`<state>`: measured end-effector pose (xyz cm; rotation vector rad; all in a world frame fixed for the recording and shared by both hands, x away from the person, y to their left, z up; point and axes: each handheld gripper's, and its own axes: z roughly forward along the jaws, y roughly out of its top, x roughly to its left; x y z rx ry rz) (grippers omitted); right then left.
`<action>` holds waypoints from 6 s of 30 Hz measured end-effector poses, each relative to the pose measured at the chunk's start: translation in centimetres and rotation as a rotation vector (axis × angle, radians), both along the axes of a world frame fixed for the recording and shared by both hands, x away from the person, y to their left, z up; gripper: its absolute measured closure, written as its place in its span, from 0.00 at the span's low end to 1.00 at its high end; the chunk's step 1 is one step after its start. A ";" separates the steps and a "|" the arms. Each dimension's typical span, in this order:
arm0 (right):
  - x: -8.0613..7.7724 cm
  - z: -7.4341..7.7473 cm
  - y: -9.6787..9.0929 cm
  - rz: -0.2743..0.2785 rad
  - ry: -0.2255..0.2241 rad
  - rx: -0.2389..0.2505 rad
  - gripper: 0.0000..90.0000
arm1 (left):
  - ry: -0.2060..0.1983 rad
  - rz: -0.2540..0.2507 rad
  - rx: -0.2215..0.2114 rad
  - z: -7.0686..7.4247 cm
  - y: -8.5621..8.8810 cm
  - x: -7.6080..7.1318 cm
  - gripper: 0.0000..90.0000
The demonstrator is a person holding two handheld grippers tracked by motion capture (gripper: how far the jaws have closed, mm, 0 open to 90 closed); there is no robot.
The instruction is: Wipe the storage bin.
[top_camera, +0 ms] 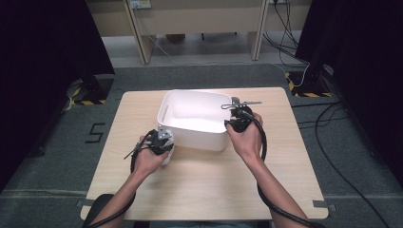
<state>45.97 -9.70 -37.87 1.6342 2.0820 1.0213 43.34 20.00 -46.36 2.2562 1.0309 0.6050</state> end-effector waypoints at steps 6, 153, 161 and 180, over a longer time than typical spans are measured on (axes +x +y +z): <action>0.0 0.0 0.0 0.000 0.000 -0.001 0.83 | -0.004 -0.002 -0.008 0.1 -0.2 0.0 0.88; 0.2 0.0 0.0 0.005 -0.008 0.004 0.83 | -0.122 -0.060 -0.019 3.6 -4.8 -1.1 0.88; 0.2 0.0 0.0 0.006 -0.010 0.003 0.83 | -0.122 -0.064 -0.013 3.3 -5.0 -1.2 0.88; 0.2 0.0 0.1 0.005 -0.009 0.005 0.83 | -0.104 -0.070 0.011 1.6 -5.6 -1.1 0.88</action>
